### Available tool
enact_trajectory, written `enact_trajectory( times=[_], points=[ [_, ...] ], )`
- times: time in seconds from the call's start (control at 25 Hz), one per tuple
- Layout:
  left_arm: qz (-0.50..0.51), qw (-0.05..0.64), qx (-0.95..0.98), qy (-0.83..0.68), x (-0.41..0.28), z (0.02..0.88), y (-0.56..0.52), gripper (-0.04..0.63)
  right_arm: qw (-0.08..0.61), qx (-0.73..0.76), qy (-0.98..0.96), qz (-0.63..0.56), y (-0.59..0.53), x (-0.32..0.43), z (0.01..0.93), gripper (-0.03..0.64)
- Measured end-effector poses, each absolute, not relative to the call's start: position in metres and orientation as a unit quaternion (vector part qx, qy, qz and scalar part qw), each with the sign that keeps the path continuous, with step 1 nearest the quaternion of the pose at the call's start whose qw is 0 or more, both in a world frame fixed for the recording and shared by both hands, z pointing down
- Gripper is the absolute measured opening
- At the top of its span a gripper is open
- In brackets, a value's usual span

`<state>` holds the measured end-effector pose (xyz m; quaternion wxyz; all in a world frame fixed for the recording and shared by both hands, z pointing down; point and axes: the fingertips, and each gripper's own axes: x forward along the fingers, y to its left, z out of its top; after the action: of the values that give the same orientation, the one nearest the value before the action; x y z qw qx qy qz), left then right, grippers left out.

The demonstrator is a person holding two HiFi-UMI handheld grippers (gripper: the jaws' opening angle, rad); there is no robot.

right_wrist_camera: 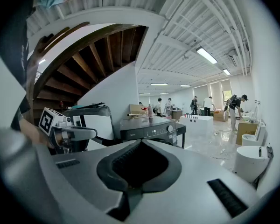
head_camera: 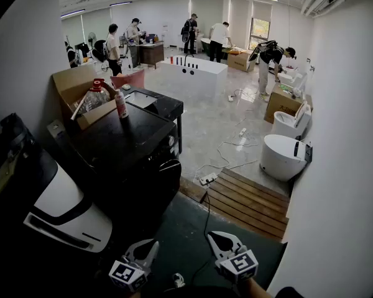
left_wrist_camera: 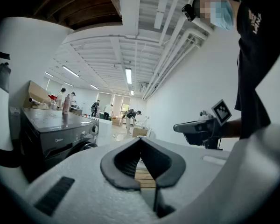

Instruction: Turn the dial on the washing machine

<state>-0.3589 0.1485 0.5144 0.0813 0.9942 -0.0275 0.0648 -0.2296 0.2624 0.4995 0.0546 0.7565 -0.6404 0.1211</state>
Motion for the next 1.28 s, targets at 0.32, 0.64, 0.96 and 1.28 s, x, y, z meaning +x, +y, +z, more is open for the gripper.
enact_trajectory(
  times=[0.32,0.64,0.96,1.28],
  points=[
    [0.073,0.066,0.995,-0.008,-0.341,0.525,0.105,0.011,0.039,0.768,-0.629,0.115,0.215,-0.217,0.502,0.002],
    [0.079,0.064,0.995,-0.005,-0.311,0.532,0.069,0.139,0.0,0.781,-0.612,0.124,0.182,-0.188,0.508,0.126],
    [0.071,0.077,0.994,-0.036,-0.252,0.546,0.04,0.16,-0.003,0.77,-0.621,0.147,0.153,-0.113,0.521,0.212],
    [0.072,0.092,0.986,-0.116,-0.161,0.538,0.031,0.169,0.02,0.712,-0.681,0.17,0.121,-0.017,0.516,0.221]
  ],
)
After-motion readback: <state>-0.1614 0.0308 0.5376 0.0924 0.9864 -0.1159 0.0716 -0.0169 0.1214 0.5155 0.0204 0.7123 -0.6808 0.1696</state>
